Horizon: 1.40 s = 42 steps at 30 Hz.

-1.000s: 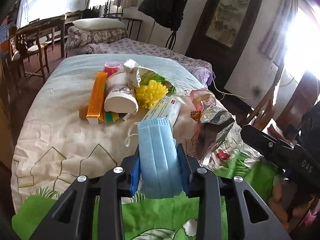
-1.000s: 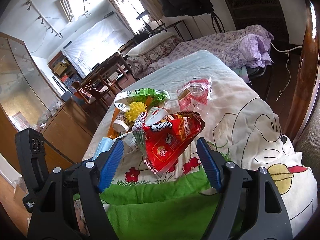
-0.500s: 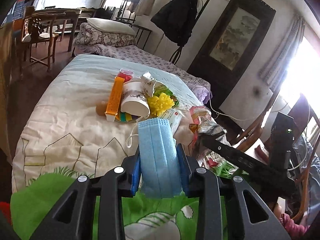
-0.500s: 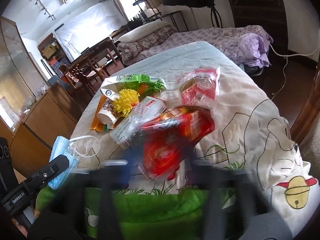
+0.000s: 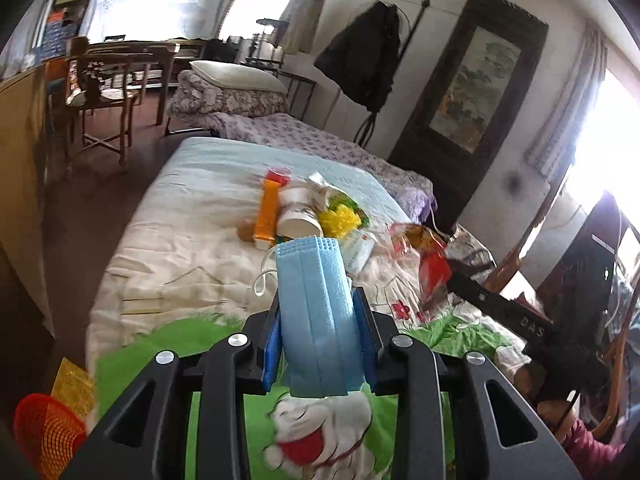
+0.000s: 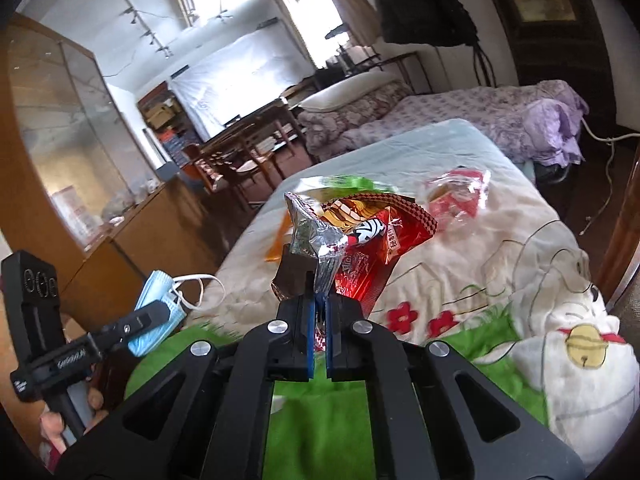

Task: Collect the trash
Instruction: 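Carry mask and snack bag to the red mesh wastebasket and open both tools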

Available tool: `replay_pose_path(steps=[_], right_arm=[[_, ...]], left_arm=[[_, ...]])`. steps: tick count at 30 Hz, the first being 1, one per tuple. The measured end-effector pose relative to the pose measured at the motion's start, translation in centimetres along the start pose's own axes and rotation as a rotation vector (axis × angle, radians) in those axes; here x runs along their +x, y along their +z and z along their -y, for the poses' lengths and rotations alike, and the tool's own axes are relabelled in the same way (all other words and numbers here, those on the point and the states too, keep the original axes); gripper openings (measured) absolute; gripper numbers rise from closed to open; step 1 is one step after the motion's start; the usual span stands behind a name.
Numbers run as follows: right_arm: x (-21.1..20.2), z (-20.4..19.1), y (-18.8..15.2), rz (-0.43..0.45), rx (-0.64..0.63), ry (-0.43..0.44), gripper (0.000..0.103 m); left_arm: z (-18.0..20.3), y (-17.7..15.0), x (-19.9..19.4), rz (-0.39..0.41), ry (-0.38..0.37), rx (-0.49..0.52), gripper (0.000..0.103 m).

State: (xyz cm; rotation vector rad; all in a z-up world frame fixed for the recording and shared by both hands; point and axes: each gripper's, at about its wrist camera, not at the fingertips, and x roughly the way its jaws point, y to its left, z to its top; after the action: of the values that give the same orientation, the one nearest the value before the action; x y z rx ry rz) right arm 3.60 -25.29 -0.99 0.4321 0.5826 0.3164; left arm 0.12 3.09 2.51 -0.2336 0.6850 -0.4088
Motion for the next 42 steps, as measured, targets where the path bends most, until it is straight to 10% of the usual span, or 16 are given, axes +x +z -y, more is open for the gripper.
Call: replay_pose_path(steps=[26,29,31,42], right_arm=[[-0.5,-15.9,-4.3,-0.158,-0.240,0.206,0.005],[0.9,-18.3,-5.3,-0.196,-0.286,0.221,0.005],[2.0,-20.3,-6.2,-0.229,-0.322,0.235,0.005],[7.8,-29.6,-11.8,-0.426,-0.461,0.327,0.005]], left_arm=[[-20.4,-10.4,-15.9,0.047,0.335,-0.344,0.034],[-22.5,-11.9,-16.4,0.037,0.376,-0.376,0.046],[-23.7,-12.8,-16.9,0.041,0.427,-0.390,0.073],[-28.0,-16.8,-21.0,0.073,0.708,-0.444,0.097]])
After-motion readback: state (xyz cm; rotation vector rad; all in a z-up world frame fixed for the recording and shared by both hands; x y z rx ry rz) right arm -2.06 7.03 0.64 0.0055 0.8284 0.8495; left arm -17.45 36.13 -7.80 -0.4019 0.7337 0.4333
